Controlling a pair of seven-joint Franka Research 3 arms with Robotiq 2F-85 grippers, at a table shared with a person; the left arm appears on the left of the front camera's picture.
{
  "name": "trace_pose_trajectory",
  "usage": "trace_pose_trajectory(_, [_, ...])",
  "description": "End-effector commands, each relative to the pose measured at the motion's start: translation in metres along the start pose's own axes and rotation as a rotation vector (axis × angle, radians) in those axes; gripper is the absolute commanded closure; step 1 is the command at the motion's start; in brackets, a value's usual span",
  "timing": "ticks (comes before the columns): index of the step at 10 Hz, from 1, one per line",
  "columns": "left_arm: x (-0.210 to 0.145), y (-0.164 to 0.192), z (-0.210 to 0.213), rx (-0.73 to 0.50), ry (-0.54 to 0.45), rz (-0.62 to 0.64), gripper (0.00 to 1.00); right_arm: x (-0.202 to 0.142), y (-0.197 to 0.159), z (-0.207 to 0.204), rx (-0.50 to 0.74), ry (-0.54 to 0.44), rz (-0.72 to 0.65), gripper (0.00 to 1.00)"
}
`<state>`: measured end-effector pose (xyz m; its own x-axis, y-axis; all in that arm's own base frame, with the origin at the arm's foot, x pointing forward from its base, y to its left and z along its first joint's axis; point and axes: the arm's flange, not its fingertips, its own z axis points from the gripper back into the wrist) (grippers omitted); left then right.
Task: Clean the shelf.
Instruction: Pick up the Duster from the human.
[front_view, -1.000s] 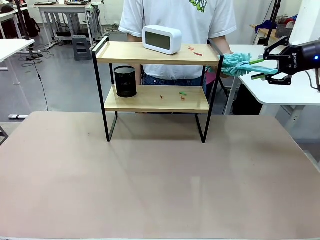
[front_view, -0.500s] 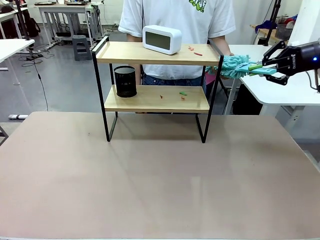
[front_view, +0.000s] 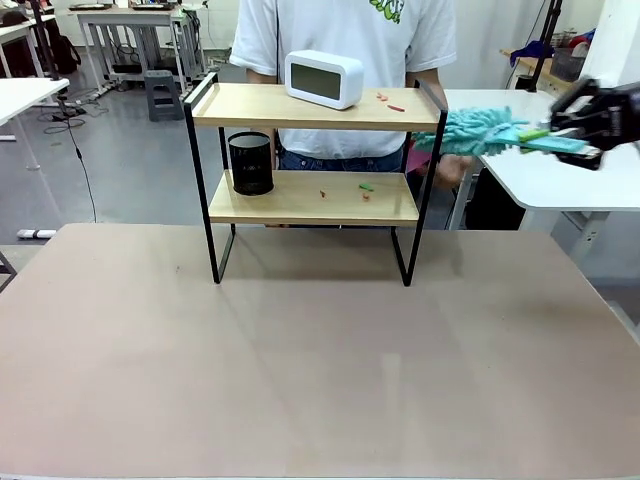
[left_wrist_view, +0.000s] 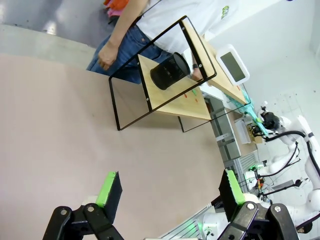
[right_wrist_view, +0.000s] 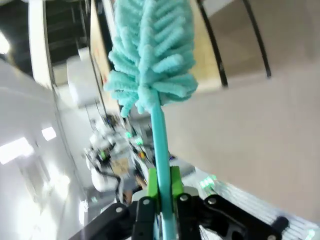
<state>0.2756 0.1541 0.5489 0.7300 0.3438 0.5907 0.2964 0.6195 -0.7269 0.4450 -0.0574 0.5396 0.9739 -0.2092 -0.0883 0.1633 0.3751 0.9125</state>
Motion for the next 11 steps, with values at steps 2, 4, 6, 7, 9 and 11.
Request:
trace_pose_trajectory(2, [0.002, -0.001, -0.001, -0.017, -0.009, -0.022, 0.0, -0.133, -0.034, 0.118, -0.195, 0.147, 0.213, 1.0])
trace_pose_trajectory(4, [0.002, -0.001, -0.001, -0.017, -0.009, -0.022, 0.0, -0.205, -0.083, 0.155, -0.271, 0.3, 0.386, 1.0])
trace_pose_trajectory(6, [0.002, -0.001, -0.001, -0.017, -0.009, -0.022, 0.0, -0.223, -0.116, 0.157, -0.271, 0.357, 0.494, 1.0])
trace_pose_trajectory(7, [0.002, -0.001, -0.001, -0.017, -0.009, -0.022, 0.0, -0.214, -0.118, 0.151, -0.241, 0.354, 0.506, 1.0])
trace_pose_trajectory(9, [0.002, -0.001, -0.001, -0.017, -0.009, -0.022, 0.0, -0.242, -0.103, 0.17, -0.299, 0.348, 0.395, 1.0])
trace_pose_trajectory(11, [0.002, -0.001, -0.001, -0.017, -0.009, -0.022, 0.0, -0.242, -0.103, 0.17, -0.299, 0.348, 0.395, 1.0])
